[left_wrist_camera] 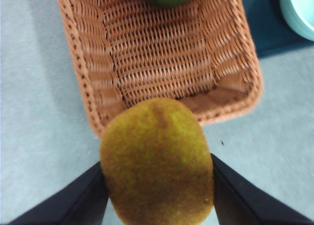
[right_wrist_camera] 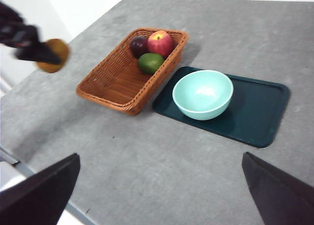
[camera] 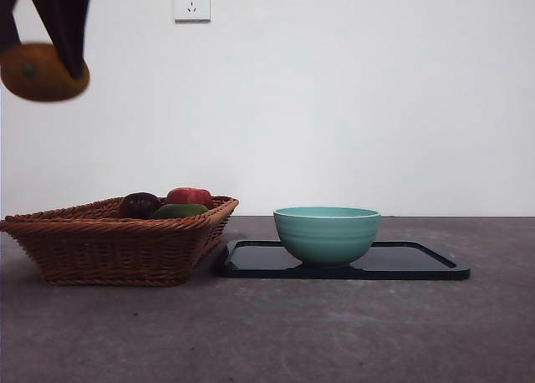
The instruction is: Pick up the wifruite, put it on the bowl, pick up the plate, put it on desk
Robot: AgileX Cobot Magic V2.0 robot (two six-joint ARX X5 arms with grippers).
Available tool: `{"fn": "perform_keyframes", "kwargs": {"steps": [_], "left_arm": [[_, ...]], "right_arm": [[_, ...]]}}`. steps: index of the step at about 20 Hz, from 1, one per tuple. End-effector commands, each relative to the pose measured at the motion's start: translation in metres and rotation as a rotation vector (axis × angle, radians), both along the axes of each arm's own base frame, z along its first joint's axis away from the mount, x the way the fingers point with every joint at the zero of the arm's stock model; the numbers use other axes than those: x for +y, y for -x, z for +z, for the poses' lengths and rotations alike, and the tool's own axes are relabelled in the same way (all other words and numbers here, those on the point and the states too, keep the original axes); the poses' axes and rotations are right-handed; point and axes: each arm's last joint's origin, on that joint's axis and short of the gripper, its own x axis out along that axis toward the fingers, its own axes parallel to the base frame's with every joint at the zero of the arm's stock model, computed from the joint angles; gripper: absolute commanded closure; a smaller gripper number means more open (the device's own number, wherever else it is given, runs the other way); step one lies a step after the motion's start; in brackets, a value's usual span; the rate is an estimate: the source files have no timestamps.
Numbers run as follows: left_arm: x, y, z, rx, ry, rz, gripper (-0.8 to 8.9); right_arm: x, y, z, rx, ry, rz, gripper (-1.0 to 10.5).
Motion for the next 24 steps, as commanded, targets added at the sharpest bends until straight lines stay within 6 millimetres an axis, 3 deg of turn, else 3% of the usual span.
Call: {"fn": "perform_keyframes", "kwargs": {"steps": [1,7,12,24], "left_arm": [[-0.008,-0.02,-0.015,0.005,0.01,0.02,6.6],[-0.029,-0.076,-0.069,0.019,-0.006,0.017,6.6],[-0.039,-0.1,-0.111,0.081,-0.038,0.012,6.59],[-0.043,-0.11,-0.137,0.135,-0.04,0.008,6.59]], "right_arm": [[0.0,0.0,0.003,-0.012,-0.007,0.013,3.0],[0.0,0.001,0.003,-0.01,-0.01,0.021,3.0],[0.001,0.001,0.002,-0.003,-0.011,0.033,3.0],[0.0,0.001,0.001,0.007,-0.004,0.037,3.0]]}}
